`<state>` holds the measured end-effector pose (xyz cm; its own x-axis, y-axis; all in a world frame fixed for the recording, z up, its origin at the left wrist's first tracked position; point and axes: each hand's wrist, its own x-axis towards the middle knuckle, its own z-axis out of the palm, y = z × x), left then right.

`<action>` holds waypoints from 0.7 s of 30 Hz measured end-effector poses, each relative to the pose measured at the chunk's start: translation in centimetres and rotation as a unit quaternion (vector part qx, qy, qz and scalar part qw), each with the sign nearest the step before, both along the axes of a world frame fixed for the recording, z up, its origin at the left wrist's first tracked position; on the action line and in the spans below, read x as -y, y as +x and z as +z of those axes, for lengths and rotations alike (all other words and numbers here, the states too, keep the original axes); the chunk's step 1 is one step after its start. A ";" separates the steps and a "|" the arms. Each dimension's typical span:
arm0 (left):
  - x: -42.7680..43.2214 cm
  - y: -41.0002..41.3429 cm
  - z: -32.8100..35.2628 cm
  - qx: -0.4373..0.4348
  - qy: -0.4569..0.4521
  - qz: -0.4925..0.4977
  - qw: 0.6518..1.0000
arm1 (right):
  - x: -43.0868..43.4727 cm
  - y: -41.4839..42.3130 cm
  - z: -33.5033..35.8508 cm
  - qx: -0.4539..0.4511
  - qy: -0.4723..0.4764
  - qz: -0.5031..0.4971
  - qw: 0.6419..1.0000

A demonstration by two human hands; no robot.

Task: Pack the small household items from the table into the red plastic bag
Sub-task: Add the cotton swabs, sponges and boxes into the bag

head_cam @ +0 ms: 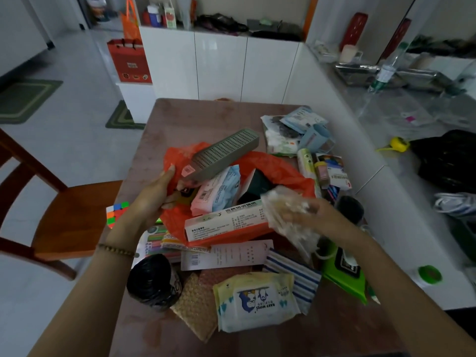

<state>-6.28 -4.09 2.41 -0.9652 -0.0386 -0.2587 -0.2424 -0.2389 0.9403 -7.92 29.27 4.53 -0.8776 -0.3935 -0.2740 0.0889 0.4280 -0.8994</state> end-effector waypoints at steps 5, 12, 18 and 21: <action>0.1 0.6 0.4 0.002 -0.016 -0.012 1.000 | 7.1 -6.7 -0.3 -0.061 -0.018 -0.064 0.996; 2.2 1.7 0.4 0.011 -0.039 -0.004 0.999 | 12.1 -4.4 -3.2 -0.204 0.019 -0.049 0.977; 5.7 2.8 -1.6 0.015 -0.050 -0.026 0.998 | 16.7 6.8 -7.2 -0.016 -0.120 0.113 0.986; 6.7 3.4 -2.0 0.016 -0.032 -0.020 0.999 | 18.8 9.3 -9.8 -0.007 -0.091 0.164 0.982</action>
